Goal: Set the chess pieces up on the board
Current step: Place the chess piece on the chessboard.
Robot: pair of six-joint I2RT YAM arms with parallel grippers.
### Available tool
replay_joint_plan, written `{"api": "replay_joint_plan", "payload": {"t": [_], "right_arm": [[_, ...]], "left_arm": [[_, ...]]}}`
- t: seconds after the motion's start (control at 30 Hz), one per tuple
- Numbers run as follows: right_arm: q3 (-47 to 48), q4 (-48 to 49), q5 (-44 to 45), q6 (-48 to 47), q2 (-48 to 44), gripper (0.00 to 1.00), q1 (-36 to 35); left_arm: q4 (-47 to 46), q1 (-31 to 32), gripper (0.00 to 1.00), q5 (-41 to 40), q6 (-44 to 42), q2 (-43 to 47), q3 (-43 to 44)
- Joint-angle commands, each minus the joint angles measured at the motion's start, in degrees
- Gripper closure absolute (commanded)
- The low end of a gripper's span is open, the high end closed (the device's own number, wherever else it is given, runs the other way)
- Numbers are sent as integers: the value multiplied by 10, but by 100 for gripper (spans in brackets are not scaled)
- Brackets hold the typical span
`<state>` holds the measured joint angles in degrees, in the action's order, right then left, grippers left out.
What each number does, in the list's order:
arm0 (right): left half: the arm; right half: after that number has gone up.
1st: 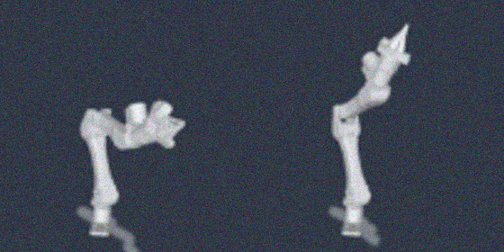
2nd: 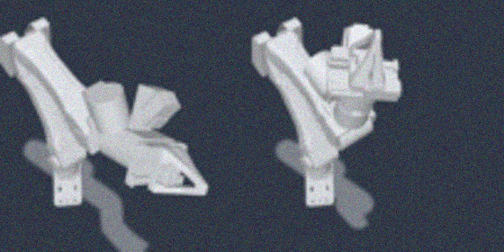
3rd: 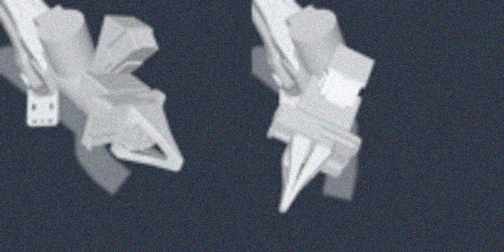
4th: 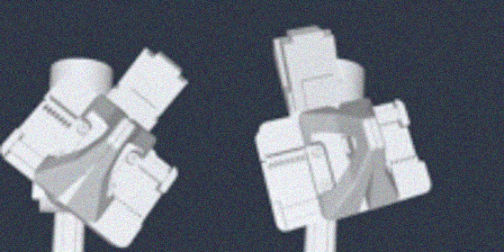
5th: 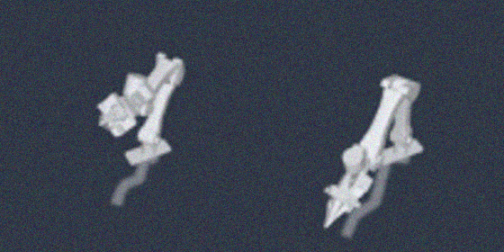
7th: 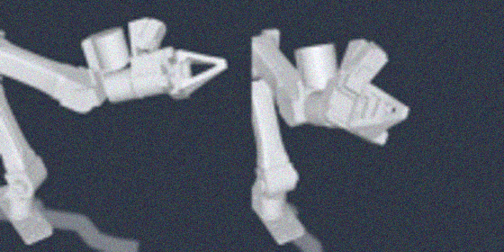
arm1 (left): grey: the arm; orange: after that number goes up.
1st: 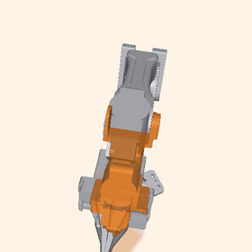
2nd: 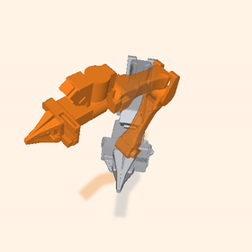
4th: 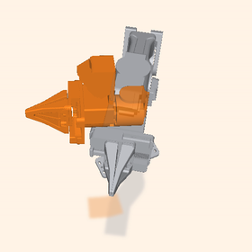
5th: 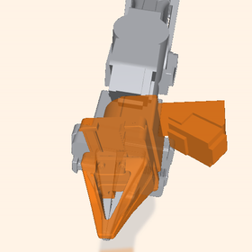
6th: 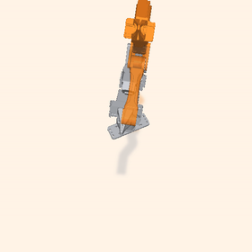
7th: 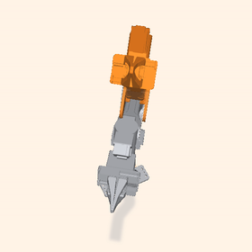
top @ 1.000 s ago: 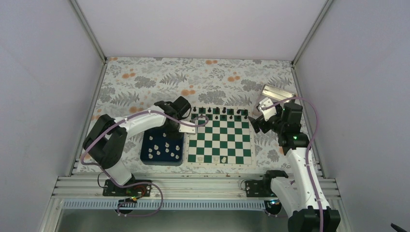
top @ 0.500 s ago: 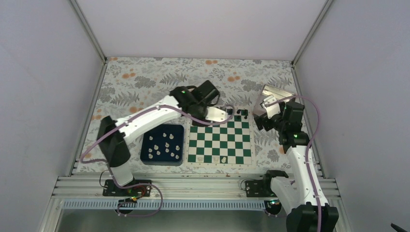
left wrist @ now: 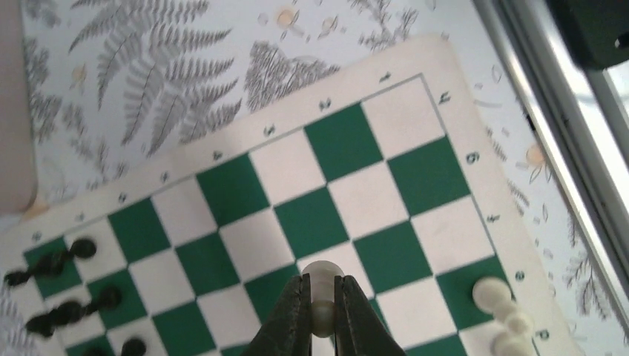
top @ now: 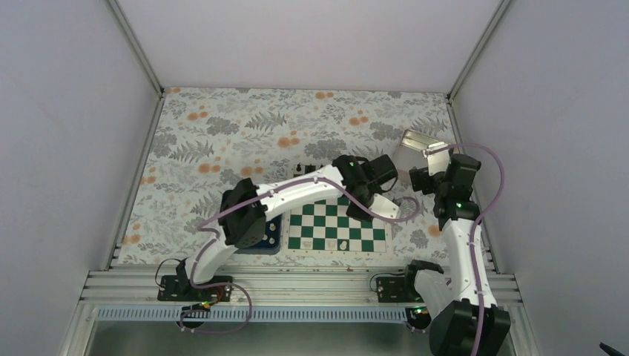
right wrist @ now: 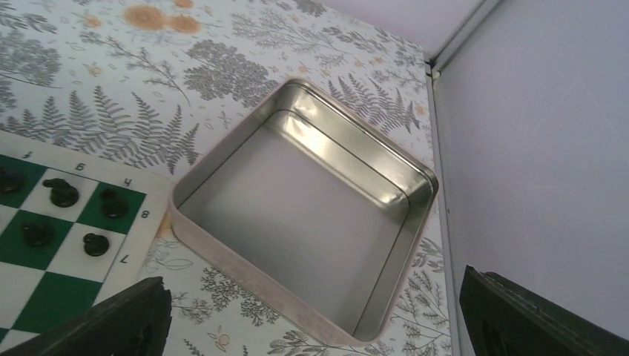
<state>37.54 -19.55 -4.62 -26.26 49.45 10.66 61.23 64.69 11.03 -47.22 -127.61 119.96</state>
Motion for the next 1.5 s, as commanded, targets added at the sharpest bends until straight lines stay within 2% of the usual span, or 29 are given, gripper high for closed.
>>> {"api": "replay_joint_plan", "payload": {"t": [0.0,0.4,0.87,1.2,1.47], "right_arm": [[1,29,45,16,15,0,12],[1,31,52,14,29,0,15],[1,22,33,11,22,0,14],[1,19,24,10,20,0,15],[-1,17,18,10,15,0,15]], "left_arm": [[18,16,96,39,-7,-45,57],[64,42,96,55,-22,-157,164],[45,46,96,52,-22,-179,168],[51,55,96,39,-27,-214,206],[44,55,96,26,-23,-213,191]]}}
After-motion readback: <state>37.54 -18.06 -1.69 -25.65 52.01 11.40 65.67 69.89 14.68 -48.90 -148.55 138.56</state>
